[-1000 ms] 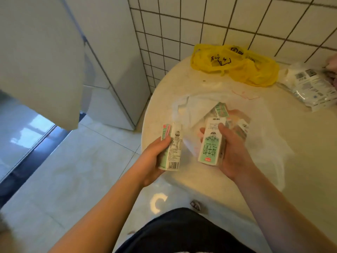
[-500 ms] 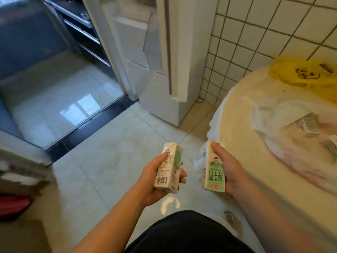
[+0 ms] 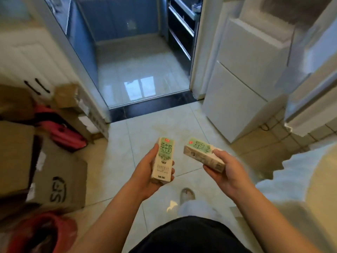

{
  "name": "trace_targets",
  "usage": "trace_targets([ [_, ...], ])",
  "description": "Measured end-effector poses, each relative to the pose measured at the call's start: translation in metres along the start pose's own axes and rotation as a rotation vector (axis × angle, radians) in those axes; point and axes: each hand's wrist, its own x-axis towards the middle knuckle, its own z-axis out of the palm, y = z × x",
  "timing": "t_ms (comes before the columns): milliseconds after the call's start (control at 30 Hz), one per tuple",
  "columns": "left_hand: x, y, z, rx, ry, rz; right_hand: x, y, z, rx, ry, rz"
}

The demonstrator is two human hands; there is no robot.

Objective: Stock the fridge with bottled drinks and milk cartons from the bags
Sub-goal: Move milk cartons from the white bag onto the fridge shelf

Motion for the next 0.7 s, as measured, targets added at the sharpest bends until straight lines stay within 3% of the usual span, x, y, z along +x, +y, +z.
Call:
trace_targets([
  [200, 0.02, 0.052, -0.019, -0.009, 0.093, 0.04, 0.04, -0.012, 0.071, 0.081, -0.231, 0.174],
  [467, 0.1, 0.159, 0.005, 0.064, 0.186, 0.064, 0.114, -0.076, 0.151, -0.019, -0.473, 0.198],
  [567, 0.136, 0.198, 0.018, 0.05, 0.175, 0.085, 0.146, -0.108, 0.177, -0.1, -0.484, 0.154],
  [700, 0.179, 0.24, 0.039, 0.094, 0.149, 0.105, 0.186, -0.141, 0.204, -0.222, -0.373, 0.044],
])
